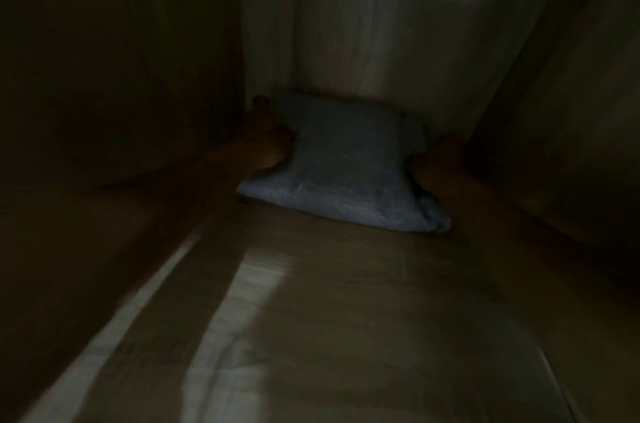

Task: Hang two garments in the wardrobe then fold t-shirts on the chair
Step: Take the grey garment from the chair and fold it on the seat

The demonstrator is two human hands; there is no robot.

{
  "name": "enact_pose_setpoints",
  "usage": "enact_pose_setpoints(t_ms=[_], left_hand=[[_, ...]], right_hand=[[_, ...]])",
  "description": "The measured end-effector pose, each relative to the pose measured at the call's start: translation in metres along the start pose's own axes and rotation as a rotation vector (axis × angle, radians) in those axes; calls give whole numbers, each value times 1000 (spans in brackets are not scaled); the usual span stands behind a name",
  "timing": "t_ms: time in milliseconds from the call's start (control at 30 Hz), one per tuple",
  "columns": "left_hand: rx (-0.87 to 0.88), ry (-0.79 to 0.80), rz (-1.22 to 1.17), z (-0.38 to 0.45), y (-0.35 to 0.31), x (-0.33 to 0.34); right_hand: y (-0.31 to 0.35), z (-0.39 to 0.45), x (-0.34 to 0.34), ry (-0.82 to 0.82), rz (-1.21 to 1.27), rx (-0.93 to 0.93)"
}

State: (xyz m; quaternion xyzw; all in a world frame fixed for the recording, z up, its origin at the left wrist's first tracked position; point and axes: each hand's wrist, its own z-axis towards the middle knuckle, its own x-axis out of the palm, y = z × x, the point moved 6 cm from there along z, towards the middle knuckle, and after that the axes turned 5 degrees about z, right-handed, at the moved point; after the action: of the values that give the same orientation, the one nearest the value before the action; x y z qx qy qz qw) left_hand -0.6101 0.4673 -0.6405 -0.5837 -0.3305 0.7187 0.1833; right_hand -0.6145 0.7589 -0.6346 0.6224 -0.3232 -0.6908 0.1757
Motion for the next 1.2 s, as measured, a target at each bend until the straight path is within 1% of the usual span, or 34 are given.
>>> enact_pose_setpoints(t_ms=[33,67,100,133,200,233,267,400,467,533,600,700,767,900,967,1033,1100,1200], left_hand=[[68,-51,66,-4,-6,1],[170,-103,169,-11,-17,2],[268,-126,255,-17,-26,5],[358,-129,337,-25,-35,9],[502,-136,487,-41,-50,19],[530,-115,549,-47,-54,26],[522,-68,580,-53,-54,32],[309,139,528,-49,-20,49],[234,195,504,-48,-8,52],[218,197,499,-51,-6,51],[230,168,498,-59,-7,47],[258,108,518,-81,-10,31],[229,148,522,-99,-11,18],[148,206,463,-142,-25,-12],[168,180,431,-170,-33,-28],[230,144,366,-209,-46,-55],[266,154,278,-252,-61,-90],[288,185,266,-320,-87,-156]], right_hand=[[10,-7,-6,-121,-139,-83],[20,-16,-7,-200,-255,-190],[31,-25,-5,-221,-325,-283],[36,-30,3,-195,-355,-350],[44,-41,21,-119,-354,-411],[46,-46,28,-92,-346,-419],[43,-48,35,-65,-335,-405],[15,-44,52,105,-334,-264],[9,-43,54,158,-343,-234],[10,-47,55,163,-346,-219],[11,-51,54,135,-340,-210],[18,-70,47,75,-357,-254],[26,-88,35,53,-361,-272],[40,-133,11,120,-278,-184],[50,-160,-1,127,-234,-172],[65,-200,-20,134,-238,-172],[81,-247,-42,176,-293,-174],[107,-314,-84,183,-228,-171]])
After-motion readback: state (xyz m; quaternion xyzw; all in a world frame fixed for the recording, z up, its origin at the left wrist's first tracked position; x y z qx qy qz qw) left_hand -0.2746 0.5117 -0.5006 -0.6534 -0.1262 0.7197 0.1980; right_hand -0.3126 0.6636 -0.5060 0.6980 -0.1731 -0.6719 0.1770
